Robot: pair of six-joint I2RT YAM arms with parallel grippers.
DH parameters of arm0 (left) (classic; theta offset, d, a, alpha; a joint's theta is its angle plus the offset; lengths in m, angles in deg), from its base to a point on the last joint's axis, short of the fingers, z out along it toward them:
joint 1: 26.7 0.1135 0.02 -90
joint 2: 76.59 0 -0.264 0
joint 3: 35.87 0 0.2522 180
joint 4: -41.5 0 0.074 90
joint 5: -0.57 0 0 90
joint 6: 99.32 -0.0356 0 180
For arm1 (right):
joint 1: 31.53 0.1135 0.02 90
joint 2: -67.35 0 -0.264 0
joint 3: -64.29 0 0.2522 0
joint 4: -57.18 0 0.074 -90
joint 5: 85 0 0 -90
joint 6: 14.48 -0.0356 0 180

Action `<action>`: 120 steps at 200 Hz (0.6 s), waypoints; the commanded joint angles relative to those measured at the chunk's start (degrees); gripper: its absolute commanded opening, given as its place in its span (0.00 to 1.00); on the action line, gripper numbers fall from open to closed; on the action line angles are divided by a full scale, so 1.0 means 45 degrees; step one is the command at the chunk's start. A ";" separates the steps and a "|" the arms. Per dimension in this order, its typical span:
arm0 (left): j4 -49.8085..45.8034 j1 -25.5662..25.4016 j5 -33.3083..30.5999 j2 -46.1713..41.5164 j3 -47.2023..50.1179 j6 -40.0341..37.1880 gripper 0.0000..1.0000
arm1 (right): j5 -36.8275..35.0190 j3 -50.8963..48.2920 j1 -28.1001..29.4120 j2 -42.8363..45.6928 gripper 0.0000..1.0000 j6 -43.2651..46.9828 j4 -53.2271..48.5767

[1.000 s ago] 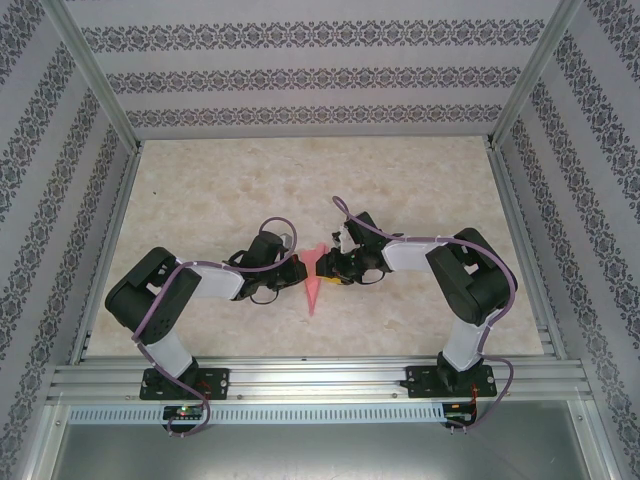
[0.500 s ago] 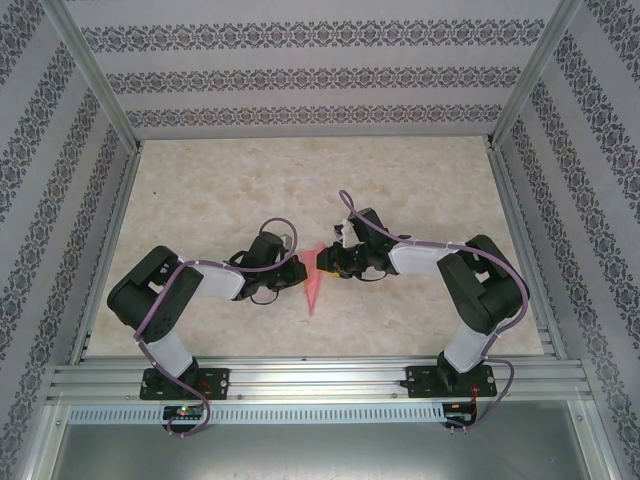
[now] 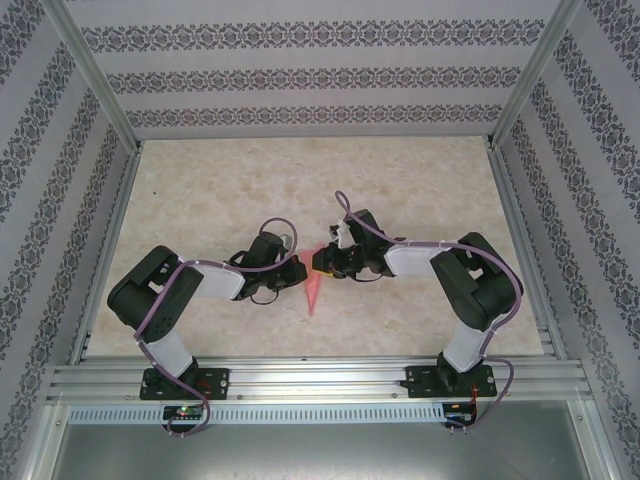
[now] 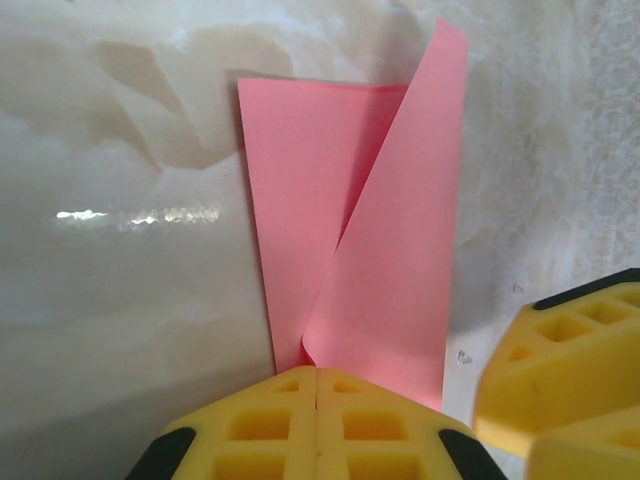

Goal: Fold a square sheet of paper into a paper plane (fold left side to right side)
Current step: Fold the wing for the fifth time at the center of the table.

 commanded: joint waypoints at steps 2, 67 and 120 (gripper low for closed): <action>-0.0080 0.0096 -0.0456 0.0472 -0.0267 -0.0356 0.02 | 0.0063 0.0040 0.0115 -0.0361 0.26 -0.0073 0.0383; -0.0402 0.0170 -0.0768 0.0440 -0.0457 -0.0461 0.02 | -0.0051 0.0072 0.0102 -0.0683 0.27 0.0095 0.0234; -0.0358 0.0371 -0.0872 0.0503 -0.0474 -0.0415 0.02 | -0.0216 0.0187 0.0111 -0.0878 0.27 0.0239 -0.0054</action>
